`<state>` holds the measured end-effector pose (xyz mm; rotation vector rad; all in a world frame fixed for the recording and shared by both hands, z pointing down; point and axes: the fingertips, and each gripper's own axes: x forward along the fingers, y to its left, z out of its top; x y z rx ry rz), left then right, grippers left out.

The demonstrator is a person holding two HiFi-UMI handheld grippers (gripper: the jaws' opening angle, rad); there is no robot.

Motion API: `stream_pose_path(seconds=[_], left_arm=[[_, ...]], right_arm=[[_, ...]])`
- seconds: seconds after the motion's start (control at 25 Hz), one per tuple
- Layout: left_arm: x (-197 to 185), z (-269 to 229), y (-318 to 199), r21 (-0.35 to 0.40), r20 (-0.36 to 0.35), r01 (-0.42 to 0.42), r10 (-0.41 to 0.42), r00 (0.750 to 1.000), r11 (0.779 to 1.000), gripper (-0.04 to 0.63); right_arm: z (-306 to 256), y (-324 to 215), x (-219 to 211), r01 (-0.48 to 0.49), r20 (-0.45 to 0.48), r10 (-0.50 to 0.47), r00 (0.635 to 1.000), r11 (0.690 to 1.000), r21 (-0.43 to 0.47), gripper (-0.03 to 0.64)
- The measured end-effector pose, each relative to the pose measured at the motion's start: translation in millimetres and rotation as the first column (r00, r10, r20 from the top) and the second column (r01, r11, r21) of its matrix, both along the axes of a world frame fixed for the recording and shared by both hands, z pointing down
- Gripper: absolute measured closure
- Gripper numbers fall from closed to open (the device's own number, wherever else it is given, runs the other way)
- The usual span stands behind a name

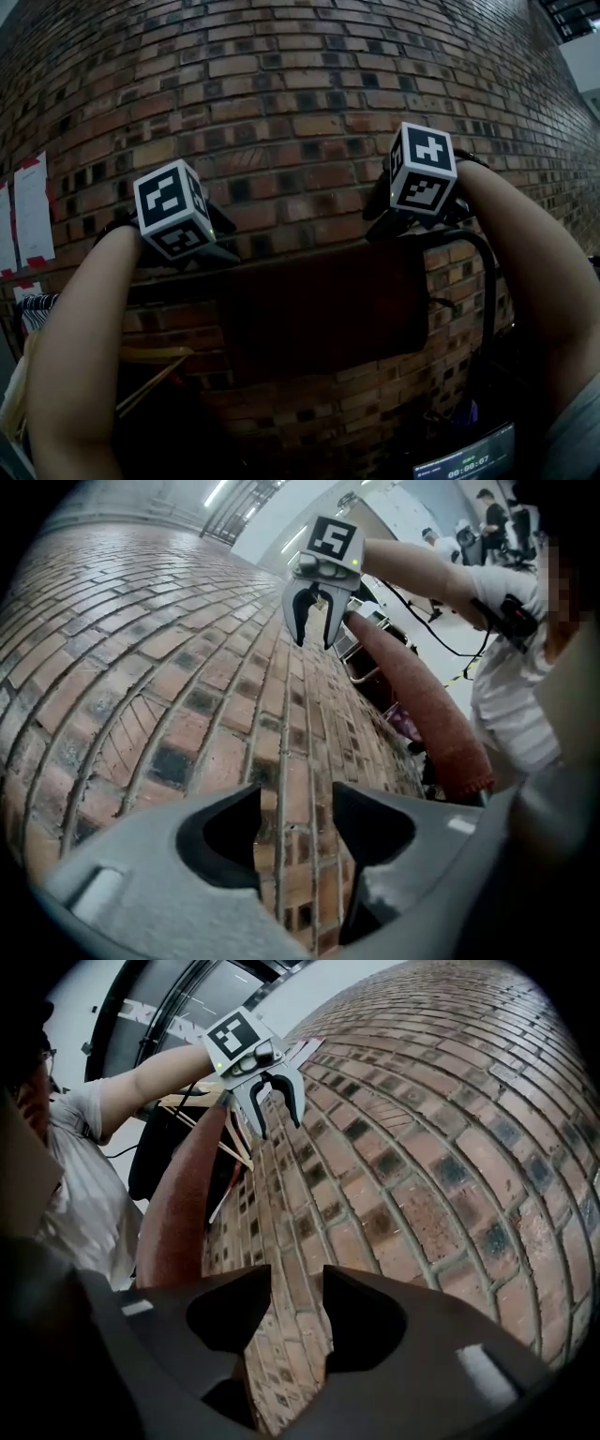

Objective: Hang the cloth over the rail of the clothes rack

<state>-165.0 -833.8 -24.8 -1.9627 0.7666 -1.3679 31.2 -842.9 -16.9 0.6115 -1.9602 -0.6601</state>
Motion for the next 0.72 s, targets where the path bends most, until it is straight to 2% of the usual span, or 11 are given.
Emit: stream_pose_path(seconds=[0.16,0.24,0.28,0.32,0.4,0.48,0.6,0.72], left_arm=[[2,-6,0,0.037,-0.015,-0.014,0.015,1.0,0.999,0.364],[5,-9,1,0.069,-0.015,-0.023,0.024,1.0,0.997,0.394],[5,-13,1,0.103,-0.013,-0.024,0.026,1.0,0.994,0.433],[5,-19,0,0.147,-0.008,-0.023,0.024,1.0,0.989,0.589],[4,-29,1,0.212,-0.011,-0.011,0.014,1.0,0.977,0.594],[7,-34,7,0.239,-0.036,0.001,0.008,0.999,0.971,0.594],[14,-45,23,0.295,-0.09,0.009,0.018,0.996,0.955,0.594],[24,-60,49,0.353,-0.161,0.018,0.042,0.986,0.935,0.594]], right_arm=[[-4,1,0,-0.001,0.018,0.001,1.0,1.0,0.009,0.46],[-6,3,-1,0.0,0.028,-0.001,1.0,1.0,0.02,0.485],[-7,3,-1,-0.001,0.027,0.0,1.0,1.0,0.029,0.529],[-8,3,0,-0.004,0.022,0.003,1.0,0.999,0.042,0.614],[-11,2,3,-0.022,0.0,0.022,1.0,0.996,0.084,0.615],[-19,1,6,-0.042,-0.004,0.043,0.999,0.987,0.152,0.615],[-42,14,2,-0.045,0.079,0.025,0.997,0.964,0.263,0.615],[-59,41,1,-0.036,0.168,-0.023,0.986,0.941,0.338,0.615]])
